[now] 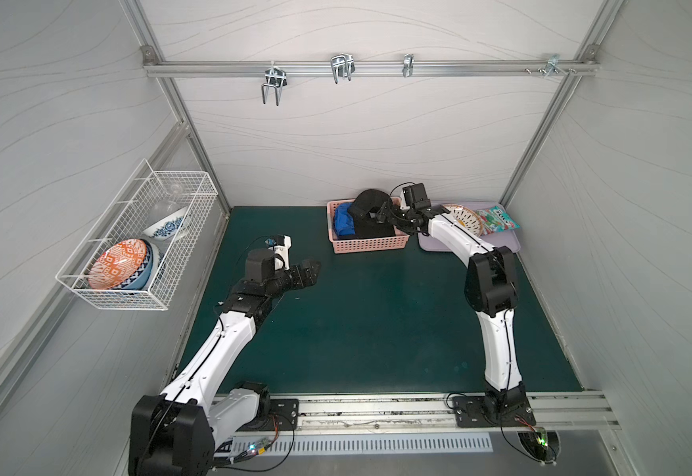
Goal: Turn the baseball cap inside out
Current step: Pick up the baseball cap from the basket.
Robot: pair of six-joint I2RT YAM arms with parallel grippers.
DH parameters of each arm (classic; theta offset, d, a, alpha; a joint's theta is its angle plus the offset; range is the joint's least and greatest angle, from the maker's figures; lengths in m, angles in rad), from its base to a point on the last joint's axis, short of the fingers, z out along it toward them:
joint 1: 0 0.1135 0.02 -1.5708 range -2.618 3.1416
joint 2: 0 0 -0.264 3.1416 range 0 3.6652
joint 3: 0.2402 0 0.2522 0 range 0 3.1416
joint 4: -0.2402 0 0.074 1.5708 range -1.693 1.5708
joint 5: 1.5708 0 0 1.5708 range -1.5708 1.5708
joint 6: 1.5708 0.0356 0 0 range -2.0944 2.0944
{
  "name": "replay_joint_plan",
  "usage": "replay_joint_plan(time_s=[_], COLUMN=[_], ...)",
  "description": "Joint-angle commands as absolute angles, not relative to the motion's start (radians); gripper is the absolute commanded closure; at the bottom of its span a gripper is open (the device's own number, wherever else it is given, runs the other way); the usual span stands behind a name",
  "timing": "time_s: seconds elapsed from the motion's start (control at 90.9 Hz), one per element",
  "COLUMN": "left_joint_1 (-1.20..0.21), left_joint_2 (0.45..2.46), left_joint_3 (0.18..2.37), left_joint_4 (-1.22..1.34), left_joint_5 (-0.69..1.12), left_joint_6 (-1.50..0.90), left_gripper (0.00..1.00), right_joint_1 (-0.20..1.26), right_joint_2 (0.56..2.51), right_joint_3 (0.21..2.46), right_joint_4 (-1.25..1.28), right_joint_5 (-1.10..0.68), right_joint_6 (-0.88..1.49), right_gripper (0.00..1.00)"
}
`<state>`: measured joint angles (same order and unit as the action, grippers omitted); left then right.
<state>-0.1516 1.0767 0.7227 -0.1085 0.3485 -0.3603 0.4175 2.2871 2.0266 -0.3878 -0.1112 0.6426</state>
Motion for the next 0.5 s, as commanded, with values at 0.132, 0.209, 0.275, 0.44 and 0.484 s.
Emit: replay_joint_plan(time_s=[0.132, 0.209, 0.275, 0.44, 0.484], left_joint_1=[-0.165, -0.169, -0.172, -0.182, -0.184], left_joint_2=[1.108, 1.11, 1.107, 1.088, 1.082], left_joint_3=[0.766, 0.773, 0.775, 0.776, 0.777], left_joint_4=[-0.105, -0.117, -0.126, -0.138, -0.138], left_joint_5=[0.327, 0.322, 0.317, 0.304, 0.302], left_joint_6=[-0.366, -0.363, -0.361, -0.36, -0.356], left_gripper=[0.05, 0.05, 0.05, 0.05, 0.05], right_joint_1=[0.4, 0.393, 0.39, 0.39, 0.39], right_joint_2=[2.458, 2.505, 2.527, 2.483, 2.442], right_joint_3=[2.203, 2.266, 2.308, 2.283, 2.247], right_joint_4=[-0.321, -0.295, -0.281, -0.257, -0.251], right_joint_5=[-0.132, -0.152, -0.171, -0.21, -0.219], right_joint_6=[0.779, 0.796, 0.802, 0.761, 0.748], right_gripper=[0.04, 0.23, 0.45, 1.0, 1.0])
